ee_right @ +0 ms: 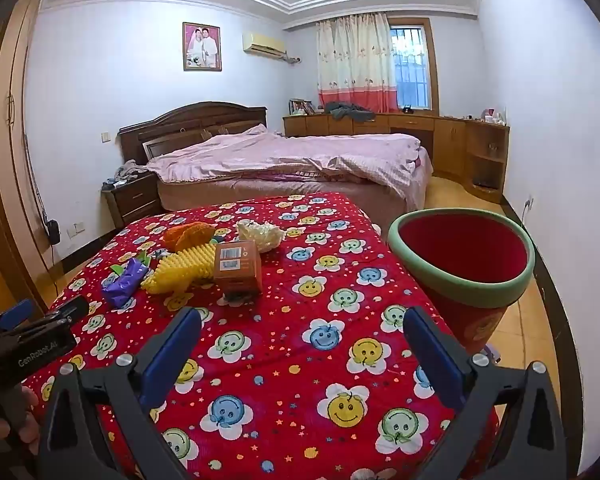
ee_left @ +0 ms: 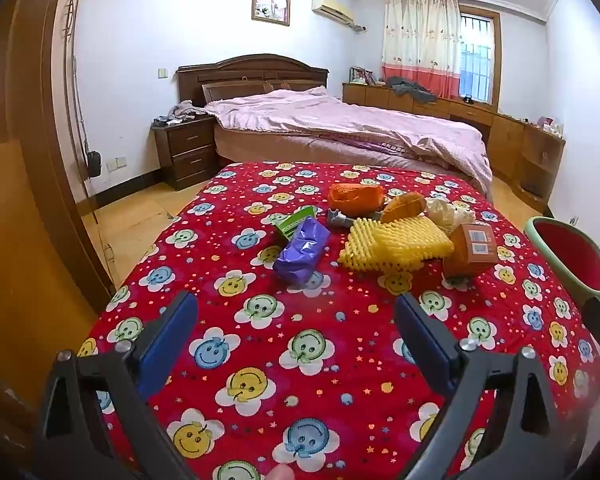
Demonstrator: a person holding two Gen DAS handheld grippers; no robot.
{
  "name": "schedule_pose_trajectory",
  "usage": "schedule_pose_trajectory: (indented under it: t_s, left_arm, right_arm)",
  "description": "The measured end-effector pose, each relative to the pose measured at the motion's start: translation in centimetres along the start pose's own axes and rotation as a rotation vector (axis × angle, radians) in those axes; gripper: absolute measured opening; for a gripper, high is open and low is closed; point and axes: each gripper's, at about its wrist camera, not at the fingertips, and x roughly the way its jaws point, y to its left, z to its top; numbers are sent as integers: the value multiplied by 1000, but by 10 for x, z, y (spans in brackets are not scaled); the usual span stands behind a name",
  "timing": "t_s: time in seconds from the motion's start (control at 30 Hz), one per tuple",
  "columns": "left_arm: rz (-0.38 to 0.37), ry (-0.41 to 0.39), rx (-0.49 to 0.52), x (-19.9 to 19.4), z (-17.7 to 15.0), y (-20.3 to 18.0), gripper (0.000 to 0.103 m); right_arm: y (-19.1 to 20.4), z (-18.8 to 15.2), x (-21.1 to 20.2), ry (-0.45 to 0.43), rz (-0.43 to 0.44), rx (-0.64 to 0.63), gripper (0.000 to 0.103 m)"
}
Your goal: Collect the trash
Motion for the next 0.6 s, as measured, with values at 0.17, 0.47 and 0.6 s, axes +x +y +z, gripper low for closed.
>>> schedule_pose_trajectory:
  t_s: [0.17,0.47,0.6]
  left_arm:
    - [1,-2,1,0,0,0,97]
    - [6,-13,1,1,-1,5,97]
    - [14,-20,3,-3,1,3,97]
  right_arm:
    - [0,0,0,-1,0,0,103]
    - [0,0,-1,0,0,2,103]
    - [0,0,-1,1,1,2,103]
